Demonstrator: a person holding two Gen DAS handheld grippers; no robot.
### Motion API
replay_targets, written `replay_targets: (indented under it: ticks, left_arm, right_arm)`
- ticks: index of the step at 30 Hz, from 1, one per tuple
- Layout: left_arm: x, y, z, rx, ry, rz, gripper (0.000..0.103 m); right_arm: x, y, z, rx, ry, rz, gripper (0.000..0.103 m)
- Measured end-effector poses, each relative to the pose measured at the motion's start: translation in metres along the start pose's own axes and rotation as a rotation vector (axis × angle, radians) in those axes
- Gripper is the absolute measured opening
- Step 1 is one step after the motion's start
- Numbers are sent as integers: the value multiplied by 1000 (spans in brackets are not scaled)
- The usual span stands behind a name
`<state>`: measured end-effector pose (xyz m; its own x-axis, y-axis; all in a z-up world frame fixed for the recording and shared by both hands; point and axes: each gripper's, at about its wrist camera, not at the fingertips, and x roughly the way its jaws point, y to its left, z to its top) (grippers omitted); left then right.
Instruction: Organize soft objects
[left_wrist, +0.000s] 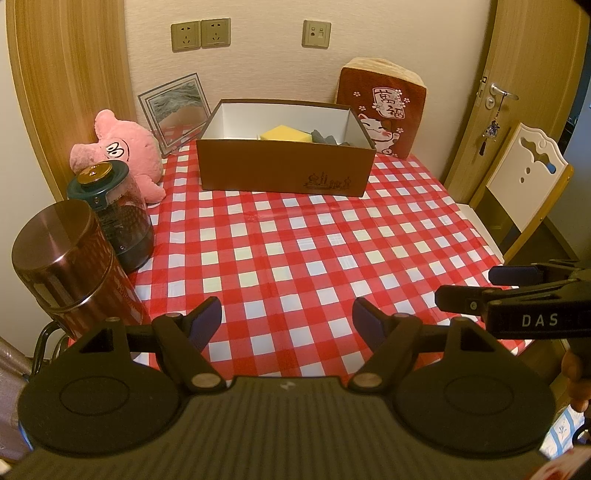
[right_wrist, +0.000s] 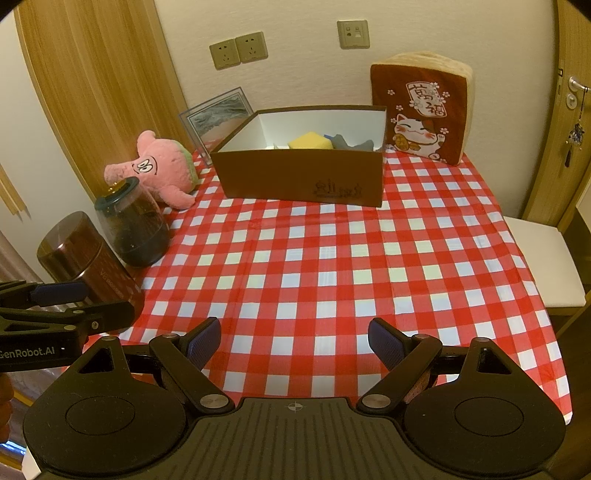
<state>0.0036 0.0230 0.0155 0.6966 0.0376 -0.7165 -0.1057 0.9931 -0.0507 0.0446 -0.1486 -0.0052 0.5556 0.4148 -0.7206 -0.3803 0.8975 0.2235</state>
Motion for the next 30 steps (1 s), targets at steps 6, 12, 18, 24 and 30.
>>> replay_targets:
  ticks: [6, 12, 18, 24, 30]
  left_arm:
    - [0, 0, 0, 0, -1, 0, 76]
    - [-1, 0, 0, 1, -1, 0, 76]
    - [0, 1, 0, 0, 1, 1, 76]
    - [0, 1, 0, 0, 1, 1, 76]
    - [1, 3, -1, -1, 2, 2, 76]
  right_arm:
    - [0, 0, 0, 0, 0, 0, 86]
    - [0, 0, 0, 0, 0, 0, 86]
    - [0, 0, 0, 1, 0, 0, 86]
    - [0, 1, 0, 1, 0, -1, 86]
    - [0, 1, 0, 1, 1, -2, 86]
